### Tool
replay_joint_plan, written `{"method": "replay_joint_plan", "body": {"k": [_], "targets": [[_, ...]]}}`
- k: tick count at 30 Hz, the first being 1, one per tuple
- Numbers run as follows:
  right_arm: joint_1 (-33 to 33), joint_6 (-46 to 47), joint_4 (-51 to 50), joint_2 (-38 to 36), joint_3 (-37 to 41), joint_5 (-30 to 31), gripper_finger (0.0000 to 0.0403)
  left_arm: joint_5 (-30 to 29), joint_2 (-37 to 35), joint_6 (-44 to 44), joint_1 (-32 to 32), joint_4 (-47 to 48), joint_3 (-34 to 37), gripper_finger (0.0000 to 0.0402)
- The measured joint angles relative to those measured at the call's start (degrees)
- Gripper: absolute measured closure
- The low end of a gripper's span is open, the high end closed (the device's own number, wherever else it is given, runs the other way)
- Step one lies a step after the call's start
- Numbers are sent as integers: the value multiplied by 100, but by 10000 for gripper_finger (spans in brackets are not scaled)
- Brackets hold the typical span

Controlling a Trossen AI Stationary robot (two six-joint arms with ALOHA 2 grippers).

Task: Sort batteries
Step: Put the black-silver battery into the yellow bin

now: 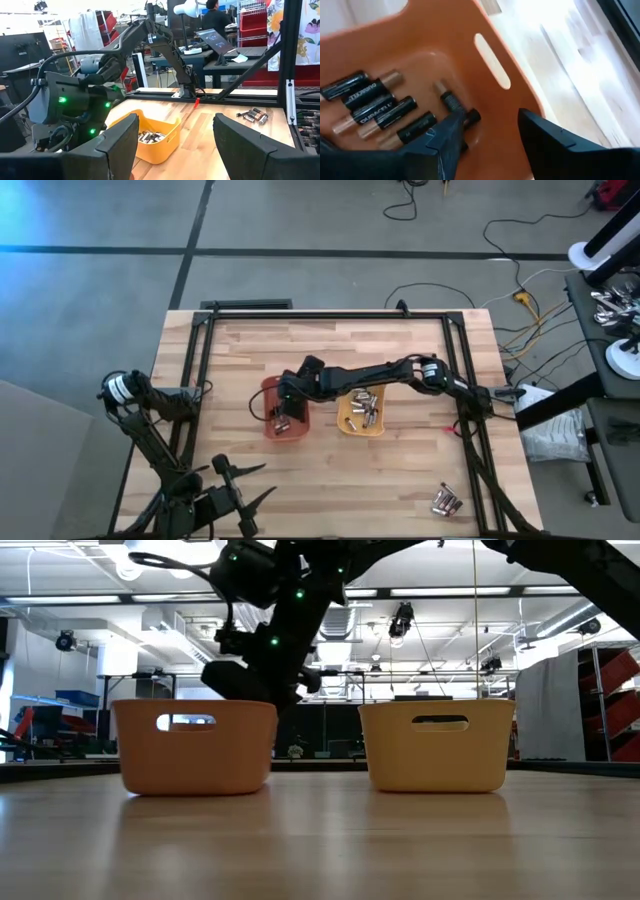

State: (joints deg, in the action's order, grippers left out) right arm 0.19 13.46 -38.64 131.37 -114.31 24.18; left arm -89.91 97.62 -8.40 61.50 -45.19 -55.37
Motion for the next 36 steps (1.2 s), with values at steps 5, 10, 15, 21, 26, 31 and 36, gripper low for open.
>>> {"method": "replay_joint_plan", "body": {"k": [5, 10, 15, 21, 26, 31, 36], "targets": [[2, 30, -492, 0, -99, 36, 228, 17, 66, 69, 2, 7, 2, 169], [2, 210, -1047, -1, -210, 41, 227, 20, 70, 98, 2, 2, 2, 169], [67, 198, -1409, -31, -465, 44, 219, 20, 70, 98, 2, 2, 2, 169], [311, -229, -1378, -120, -773, -252, 223, 15, 70, 98, 2, 2, 2, 169], [426, -301, -1480, -120, -808, -907, 234, 15, 70, 100, 2, 2, 2, 169], [504, -284, -2123, -120, -806, -920, 243, 16, 68, 177, 2, 0, 2, 169], [627, -103, -2439, -145, -805, -909, 254, 58, 68, 410, 2, -1, 2, 169]]}}
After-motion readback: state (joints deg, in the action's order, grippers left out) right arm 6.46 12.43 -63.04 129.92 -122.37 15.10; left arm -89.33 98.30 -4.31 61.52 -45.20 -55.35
